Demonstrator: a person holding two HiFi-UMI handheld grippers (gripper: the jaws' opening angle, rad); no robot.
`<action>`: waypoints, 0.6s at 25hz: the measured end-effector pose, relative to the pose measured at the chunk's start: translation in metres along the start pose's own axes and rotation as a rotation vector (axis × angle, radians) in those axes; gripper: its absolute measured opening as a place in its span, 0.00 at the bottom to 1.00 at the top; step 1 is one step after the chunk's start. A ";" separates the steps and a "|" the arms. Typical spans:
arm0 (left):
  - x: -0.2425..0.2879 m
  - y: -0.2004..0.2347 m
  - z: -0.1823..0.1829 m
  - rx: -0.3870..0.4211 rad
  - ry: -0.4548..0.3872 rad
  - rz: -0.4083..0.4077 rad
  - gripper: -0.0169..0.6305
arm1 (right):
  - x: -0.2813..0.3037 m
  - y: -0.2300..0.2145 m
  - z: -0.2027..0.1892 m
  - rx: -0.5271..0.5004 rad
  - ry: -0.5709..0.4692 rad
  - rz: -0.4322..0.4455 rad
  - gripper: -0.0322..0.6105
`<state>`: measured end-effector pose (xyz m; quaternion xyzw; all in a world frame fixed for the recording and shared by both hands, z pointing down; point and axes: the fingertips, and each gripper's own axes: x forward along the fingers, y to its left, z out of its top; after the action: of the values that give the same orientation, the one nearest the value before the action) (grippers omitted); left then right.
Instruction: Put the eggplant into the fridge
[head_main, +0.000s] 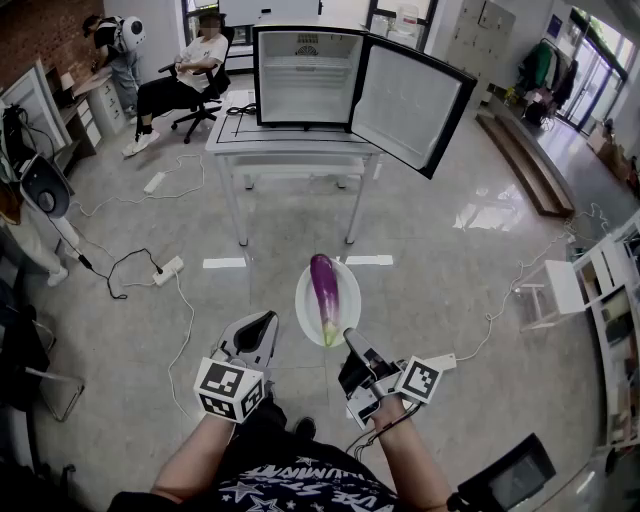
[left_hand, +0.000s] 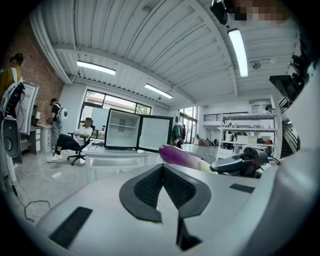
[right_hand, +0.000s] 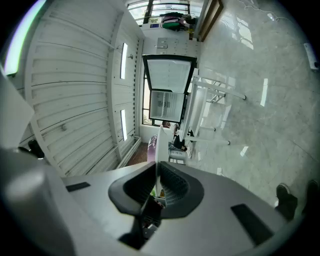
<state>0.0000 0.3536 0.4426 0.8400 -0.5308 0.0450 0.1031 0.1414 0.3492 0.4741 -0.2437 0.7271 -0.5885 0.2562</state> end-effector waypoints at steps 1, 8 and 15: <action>-0.001 -0.001 -0.002 0.003 0.003 -0.002 0.04 | -0.001 0.000 -0.001 0.001 0.001 -0.003 0.08; -0.006 0.000 -0.007 0.013 0.005 -0.001 0.04 | 0.000 -0.006 -0.013 0.015 0.011 -0.024 0.09; -0.003 0.002 -0.001 0.014 -0.011 0.005 0.04 | 0.002 0.001 -0.011 0.022 0.009 -0.004 0.09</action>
<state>-0.0028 0.3558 0.4430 0.8396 -0.5330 0.0444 0.0944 0.1323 0.3560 0.4751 -0.2395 0.7213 -0.5980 0.2545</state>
